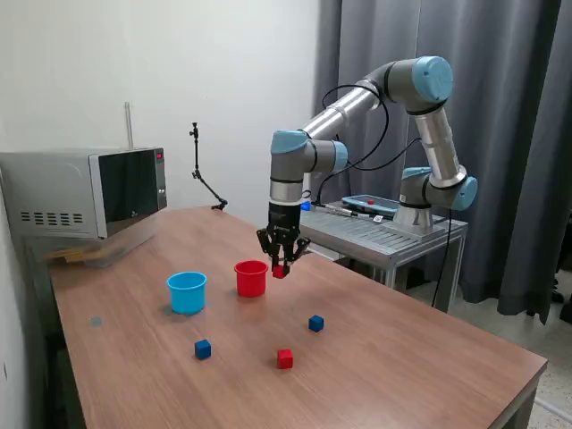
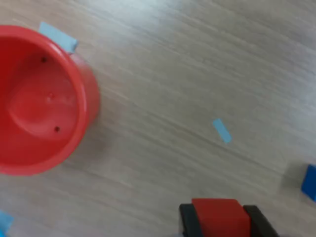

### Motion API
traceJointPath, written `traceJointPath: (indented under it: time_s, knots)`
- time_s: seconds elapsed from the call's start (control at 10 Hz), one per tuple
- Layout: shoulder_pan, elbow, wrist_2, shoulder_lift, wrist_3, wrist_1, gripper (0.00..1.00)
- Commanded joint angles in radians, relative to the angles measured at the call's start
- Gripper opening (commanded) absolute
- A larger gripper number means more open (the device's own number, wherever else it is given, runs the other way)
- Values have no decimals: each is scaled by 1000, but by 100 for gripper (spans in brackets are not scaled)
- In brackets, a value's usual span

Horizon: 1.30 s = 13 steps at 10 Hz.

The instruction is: Place red objects in the red bin, and blue objects in the blue bin.

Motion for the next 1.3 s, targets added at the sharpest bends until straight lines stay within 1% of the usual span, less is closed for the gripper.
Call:
traceJointPath:
  time_s: [0.0, 0.2, 0.3, 0.7, 1.0, 1.1, 1.2]
  knots:
    - [1, -17, -2, -25, 23, 4, 0]
    - [-1, -46, -3, -41, 26, 108, 0]
    - [-1, -57, -4, -45, 26, 124, 0]
    - [-16, -60, -4, -59, 83, 125, 0]
    - [-59, -55, -2, -59, 121, 125, 0]
    - [-82, -49, -2, -59, 153, 125, 0]
    - [-99, -46, -2, -59, 164, 124, 0]
